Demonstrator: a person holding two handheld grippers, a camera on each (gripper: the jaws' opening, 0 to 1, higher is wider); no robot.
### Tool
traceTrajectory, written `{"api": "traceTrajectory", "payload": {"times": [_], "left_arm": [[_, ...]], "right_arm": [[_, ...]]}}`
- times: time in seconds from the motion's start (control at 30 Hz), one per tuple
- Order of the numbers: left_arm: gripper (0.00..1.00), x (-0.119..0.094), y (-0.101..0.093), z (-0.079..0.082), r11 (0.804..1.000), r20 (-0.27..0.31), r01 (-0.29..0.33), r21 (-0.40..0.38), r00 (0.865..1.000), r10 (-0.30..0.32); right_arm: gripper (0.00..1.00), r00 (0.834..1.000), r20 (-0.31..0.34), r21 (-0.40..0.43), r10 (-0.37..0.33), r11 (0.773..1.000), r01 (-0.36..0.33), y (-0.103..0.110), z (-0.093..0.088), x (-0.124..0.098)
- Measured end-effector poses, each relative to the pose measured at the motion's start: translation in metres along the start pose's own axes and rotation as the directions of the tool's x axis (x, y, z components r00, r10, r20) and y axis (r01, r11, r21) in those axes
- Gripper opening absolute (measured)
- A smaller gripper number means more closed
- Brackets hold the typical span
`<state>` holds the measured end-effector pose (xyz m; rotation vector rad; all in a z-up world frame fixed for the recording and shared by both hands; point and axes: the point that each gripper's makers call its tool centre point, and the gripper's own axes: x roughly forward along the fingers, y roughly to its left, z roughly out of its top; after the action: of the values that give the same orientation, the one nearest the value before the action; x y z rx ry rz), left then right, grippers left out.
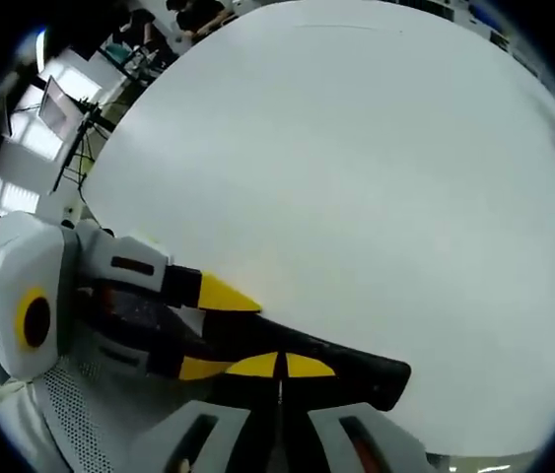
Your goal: Press the specified remote control buttons in sequence, fully releasing each button before pressing the next.
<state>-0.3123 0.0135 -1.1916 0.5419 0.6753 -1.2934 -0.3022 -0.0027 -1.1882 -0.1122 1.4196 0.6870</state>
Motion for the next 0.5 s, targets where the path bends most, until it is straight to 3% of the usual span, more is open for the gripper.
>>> {"api": "traceTrajectory", "payload": {"times": [0.1,0.23,0.5], "left_arm": [[0.24,0.0,0.0,0.0,1.0,0.0,0.0,0.0,1.0,0.0],[0.24,0.0,0.0,0.0,1.0,0.0,0.0,0.001,1.0,0.0],[0.24,0.0,0.0,0.0,1.0,-0.001,0.0,0.002,1.0,0.0]], "right_arm": [[0.0,1.0,0.0,-0.017,-0.006,1.0,0.006,0.0,0.001,0.0],[0.0,0.999,0.015,-0.019,0.036,0.999,-0.036,0.01,0.005,0.003],[0.0,1.0,0.0,-0.081,0.003,0.997,-0.003,0.01,0.005,0.004]]}}
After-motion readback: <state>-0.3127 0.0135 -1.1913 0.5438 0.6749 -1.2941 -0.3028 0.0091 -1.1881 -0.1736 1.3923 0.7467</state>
